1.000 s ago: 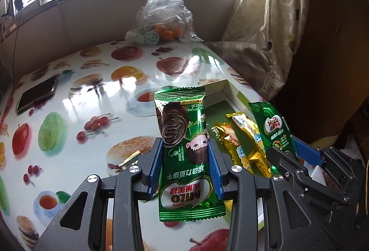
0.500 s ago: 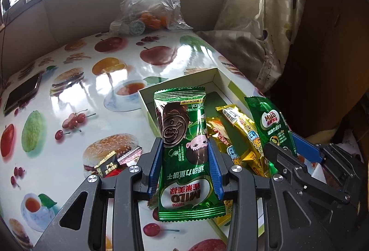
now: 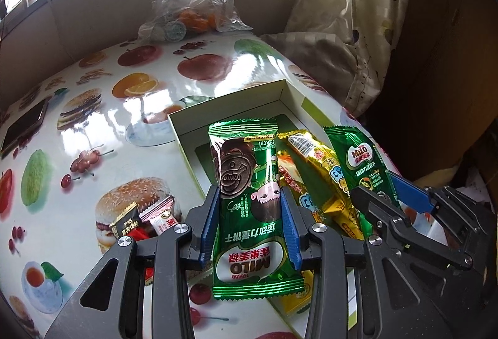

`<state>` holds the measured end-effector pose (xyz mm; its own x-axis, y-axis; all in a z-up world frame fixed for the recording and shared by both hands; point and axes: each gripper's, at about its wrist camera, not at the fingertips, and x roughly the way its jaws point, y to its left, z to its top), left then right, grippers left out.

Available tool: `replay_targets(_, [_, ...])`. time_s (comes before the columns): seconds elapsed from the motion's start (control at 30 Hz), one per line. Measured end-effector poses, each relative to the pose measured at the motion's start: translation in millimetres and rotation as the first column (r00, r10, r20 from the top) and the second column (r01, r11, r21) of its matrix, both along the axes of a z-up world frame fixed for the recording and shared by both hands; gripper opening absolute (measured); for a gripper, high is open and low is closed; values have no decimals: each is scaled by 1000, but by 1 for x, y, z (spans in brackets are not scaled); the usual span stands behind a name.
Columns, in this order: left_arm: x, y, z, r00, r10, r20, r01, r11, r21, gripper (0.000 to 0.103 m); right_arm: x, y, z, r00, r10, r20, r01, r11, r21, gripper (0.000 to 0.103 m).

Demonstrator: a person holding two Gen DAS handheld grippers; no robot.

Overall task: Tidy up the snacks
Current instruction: 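Carry both Milo packets over the green box and lower them inside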

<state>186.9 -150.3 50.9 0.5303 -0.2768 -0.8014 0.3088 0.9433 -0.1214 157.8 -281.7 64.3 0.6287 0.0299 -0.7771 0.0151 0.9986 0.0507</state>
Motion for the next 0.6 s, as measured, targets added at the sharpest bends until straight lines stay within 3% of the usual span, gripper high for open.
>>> replay_targets(0.6, [25,-8,0,1000,5,5,-5,1000,28,39,19,0,-8,1000,28,-8,-28,999,42,34])
